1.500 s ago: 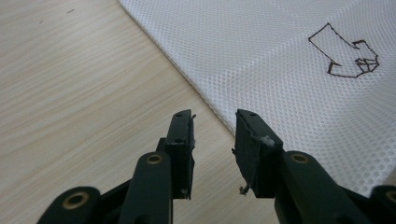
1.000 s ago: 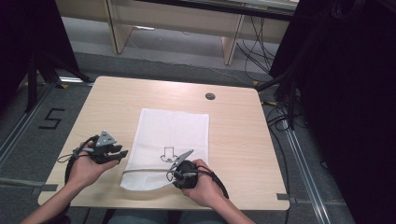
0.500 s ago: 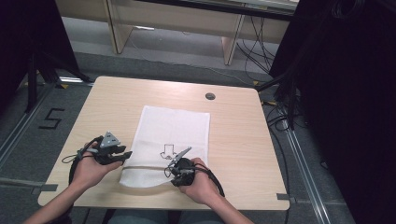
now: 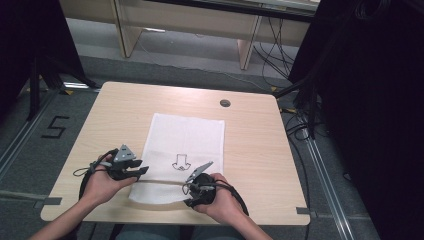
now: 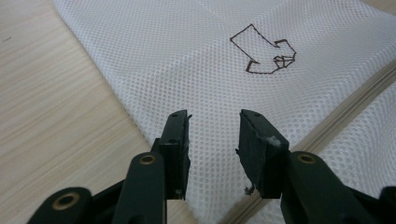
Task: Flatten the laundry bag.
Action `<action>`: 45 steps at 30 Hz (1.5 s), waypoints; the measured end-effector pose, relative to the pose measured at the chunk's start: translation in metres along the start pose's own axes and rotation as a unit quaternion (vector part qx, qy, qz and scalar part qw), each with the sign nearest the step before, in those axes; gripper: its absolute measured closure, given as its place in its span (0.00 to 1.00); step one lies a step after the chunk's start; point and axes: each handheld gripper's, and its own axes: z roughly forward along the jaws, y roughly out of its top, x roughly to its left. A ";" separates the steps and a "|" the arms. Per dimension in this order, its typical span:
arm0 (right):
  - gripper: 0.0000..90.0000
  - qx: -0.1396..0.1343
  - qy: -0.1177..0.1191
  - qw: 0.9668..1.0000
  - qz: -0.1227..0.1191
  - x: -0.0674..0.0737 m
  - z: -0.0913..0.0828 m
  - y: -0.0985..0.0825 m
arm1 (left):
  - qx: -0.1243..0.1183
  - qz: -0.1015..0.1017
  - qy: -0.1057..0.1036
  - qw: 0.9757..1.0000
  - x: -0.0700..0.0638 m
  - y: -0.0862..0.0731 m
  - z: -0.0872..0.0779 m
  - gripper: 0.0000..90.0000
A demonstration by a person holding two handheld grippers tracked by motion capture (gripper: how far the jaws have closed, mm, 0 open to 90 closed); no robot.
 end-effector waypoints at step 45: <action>0.99 0.015 -0.064 0.993 0.103 -0.072 -0.013 -0.048 | 0.075 0.038 -0.065 0.994 -0.023 -0.008 0.028 0.73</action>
